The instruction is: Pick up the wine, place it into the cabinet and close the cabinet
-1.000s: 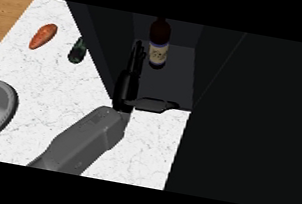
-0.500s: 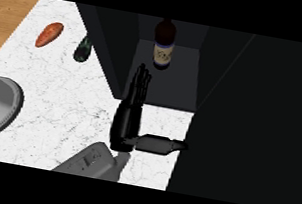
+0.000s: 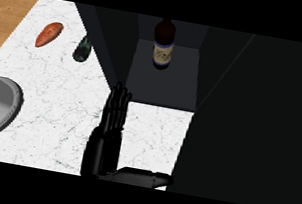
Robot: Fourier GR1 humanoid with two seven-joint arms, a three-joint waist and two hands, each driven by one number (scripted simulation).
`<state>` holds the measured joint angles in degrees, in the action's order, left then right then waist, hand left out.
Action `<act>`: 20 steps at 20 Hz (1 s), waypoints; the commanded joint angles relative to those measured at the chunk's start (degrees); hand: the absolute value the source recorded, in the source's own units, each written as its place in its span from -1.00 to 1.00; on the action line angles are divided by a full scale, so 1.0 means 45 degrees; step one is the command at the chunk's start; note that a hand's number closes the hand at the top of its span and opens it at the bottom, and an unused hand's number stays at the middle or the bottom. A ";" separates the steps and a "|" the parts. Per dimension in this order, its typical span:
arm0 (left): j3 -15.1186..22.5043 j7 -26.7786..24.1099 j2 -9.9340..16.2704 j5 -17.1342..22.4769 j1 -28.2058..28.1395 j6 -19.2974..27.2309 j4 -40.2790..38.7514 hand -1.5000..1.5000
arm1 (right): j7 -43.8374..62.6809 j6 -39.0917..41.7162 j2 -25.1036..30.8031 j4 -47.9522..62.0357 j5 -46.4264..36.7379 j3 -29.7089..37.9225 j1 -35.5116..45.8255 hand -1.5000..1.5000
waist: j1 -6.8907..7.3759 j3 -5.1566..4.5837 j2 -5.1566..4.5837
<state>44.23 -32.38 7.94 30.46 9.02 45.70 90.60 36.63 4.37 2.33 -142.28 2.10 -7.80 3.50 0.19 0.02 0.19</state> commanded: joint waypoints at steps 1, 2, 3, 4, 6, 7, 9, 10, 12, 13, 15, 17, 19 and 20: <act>0.0365 0.0308 0.0263 -0.0770 -0.0943 0.0357 0.1756 -1.00 | -0.0057 0.0289 0.0011 -0.0614 0.0695 -0.0030 -0.0603 -1.00 | -0.0027 0.0001 -0.0016; 0.0128 0.0973 0.1005 -0.0368 -0.0947 -0.0063 0.2416 -1.00 | 0.0147 0.0081 -0.0293 -0.1042 0.0405 -0.0718 -0.0774 -1.00 | -0.0024 0.0000 -0.0004; 0.0674 0.0084 0.1306 -0.0592 -0.2087 -0.0406 0.2548 -1.00 | 0.0912 -0.0179 -0.0291 -0.0747 -0.0065 -0.1170 0.0194 -1.00 | 0.0043 -0.0010 -0.0003; 0.0209 -0.0157 0.1718 -0.0281 -0.2287 -0.0946 0.2775 -1.00 | 0.0142 0.0687 0.0237 -0.1360 0.2248 0.0484 -0.1317 -1.00 | -0.0034 0.0007 -0.0007; 0.0272 0.0440 0.1992 -0.0536 -0.2053 -0.1067 0.3025 -1.00 | 0.0786 0.0391 0.0071 -0.0902 0.1933 0.0246 -0.0248 -1.00 | -0.0019 -0.0001 -0.0021; 0.0008 0.1352 0.2468 -0.0351 -0.1656 -0.0938 0.3836 -1.00 | 0.0840 0.0498 -0.0082 -0.0964 0.1673 -0.0488 -0.0464 1.00 | -0.0021 0.0002 -0.0008; 0.0216 0.0780 0.2804 -0.0465 -0.2402 -0.1540 0.3721 -1.00 | 0.1287 0.0864 0.0314 -0.0640 0.2255 -0.0108 0.0066 1.00 | 0.0014 -0.0001 -0.0022; 0.0314 0.0053 0.3012 -0.0513 -0.3368 -0.1725 0.4183 -1.00 | 0.1218 0.1159 0.0505 -0.0941 0.2290 -0.0044 -0.0409 1.00 | 0.0024 -0.0001 -0.0010; 0.0254 0.0680 0.3511 -0.0357 -0.3418 -0.2024 0.4974 -1.00 | 0.0831 0.1294 0.0196 -0.1176 0.1621 -0.0919 -0.1261 1.00 | -0.0033 0.0003 -0.0001; -0.0236 0.0006 0.3510 0.0096 -0.3420 -0.3181 0.4070 -1.00 | 0.1238 0.1387 0.0649 -0.0623 0.2333 0.0193 0.0318 1.00 | 0.0004 -0.0008 -0.0036; -0.0870 0.0580 0.4651 0.0079 -0.3741 -0.3125 0.5531 -1.00 | 0.0857 0.1604 0.0555 -0.1196 0.2266 0.0070 -0.0701 1.00 | -0.0017 0.0004 -0.0010; -0.0726 0.0096 0.4572 -0.0116 -0.4371 -0.3274 0.5572 -1.00 | 0.0139 0.2013 0.0334 -0.0652 0.1865 -0.0756 -0.1332 1.00 | -0.0007 0.0004 -0.0012; -0.1690 0.0650 0.5166 0.0717 -0.4368 -0.3694 0.6042 -1.00 | 0.1161 0.1600 0.0050 -0.1130 0.2383 -0.1125 -0.1422 1.00 | -0.0017 -0.0001 -0.0008; -0.1405 -0.0234 0.4751 0.0369 -0.4618 -0.3815 0.5008 -1.00 | 0.0814 0.1879 -0.0120 -0.0832 0.2682 -0.1640 -0.2044 1.00 | -0.0037 0.0000 -0.0009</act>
<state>39.49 -31.23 28.23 31.63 -9.22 30.83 113.94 39.02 11.85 2.97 -142.14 5.72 -12.46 -0.68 0.09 0.02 0.15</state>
